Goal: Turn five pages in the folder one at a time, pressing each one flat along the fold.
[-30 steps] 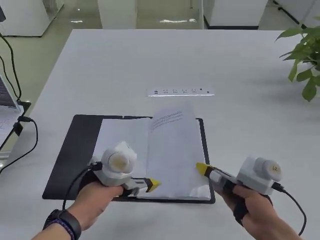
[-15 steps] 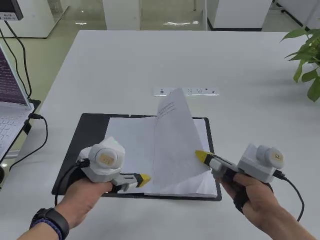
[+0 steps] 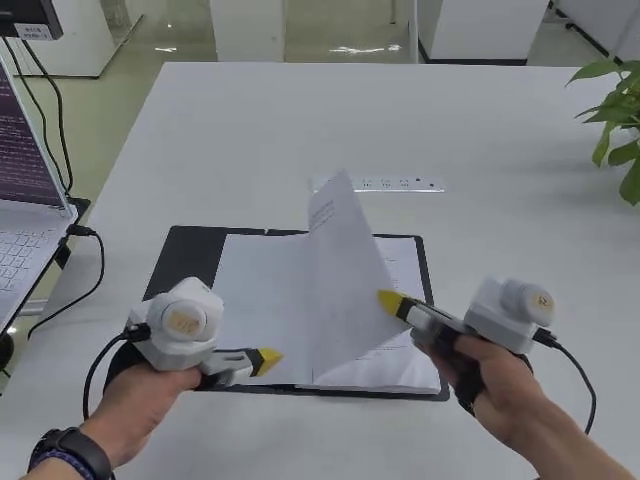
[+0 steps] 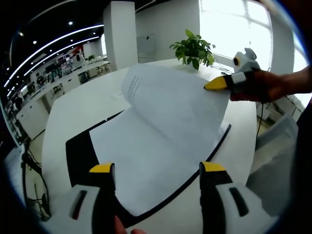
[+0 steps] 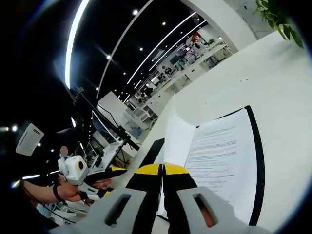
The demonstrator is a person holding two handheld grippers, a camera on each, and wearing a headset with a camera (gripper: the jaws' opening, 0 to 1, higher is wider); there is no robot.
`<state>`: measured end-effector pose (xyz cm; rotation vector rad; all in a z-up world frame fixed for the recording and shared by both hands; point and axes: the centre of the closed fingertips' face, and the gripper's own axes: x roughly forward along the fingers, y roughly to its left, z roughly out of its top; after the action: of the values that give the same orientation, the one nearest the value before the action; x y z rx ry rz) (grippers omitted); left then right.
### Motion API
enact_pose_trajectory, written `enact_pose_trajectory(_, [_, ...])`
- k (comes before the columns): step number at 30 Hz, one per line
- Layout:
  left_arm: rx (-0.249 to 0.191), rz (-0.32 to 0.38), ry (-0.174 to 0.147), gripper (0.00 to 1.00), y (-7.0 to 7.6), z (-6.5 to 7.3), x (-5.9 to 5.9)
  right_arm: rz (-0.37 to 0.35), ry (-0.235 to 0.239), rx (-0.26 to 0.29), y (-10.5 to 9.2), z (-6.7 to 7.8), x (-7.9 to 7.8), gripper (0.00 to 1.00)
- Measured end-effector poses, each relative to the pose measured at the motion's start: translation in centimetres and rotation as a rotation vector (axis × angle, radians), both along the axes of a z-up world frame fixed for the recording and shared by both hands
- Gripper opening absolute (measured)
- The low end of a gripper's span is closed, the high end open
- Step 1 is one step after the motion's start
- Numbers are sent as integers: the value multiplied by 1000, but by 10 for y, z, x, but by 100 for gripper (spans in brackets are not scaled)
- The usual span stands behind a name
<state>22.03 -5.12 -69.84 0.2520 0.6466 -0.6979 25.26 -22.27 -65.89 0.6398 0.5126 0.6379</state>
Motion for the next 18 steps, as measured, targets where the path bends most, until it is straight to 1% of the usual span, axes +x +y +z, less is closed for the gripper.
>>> enact_pose_trajectory(3, [3,13,-2,70,9,0,-1,20,-3,0,10,2,3,0])
enact_pose_trajectory(9, [-8,45,-5,70,23,4,-2,54,-10,-2,26,5,8,0])
enact_pose_trajectory(11, [-18,63,-8,69,28,6,-2,66,-8,-5,33,6,9,0])
enact_pose_trajectory(13, [-41,87,-8,69,33,8,-2,74,-4,-9,38,6,9,0])
enact_pose_trajectory(18, [-36,101,-4,70,43,5,-6,99,-3,-4,54,7,11,0])
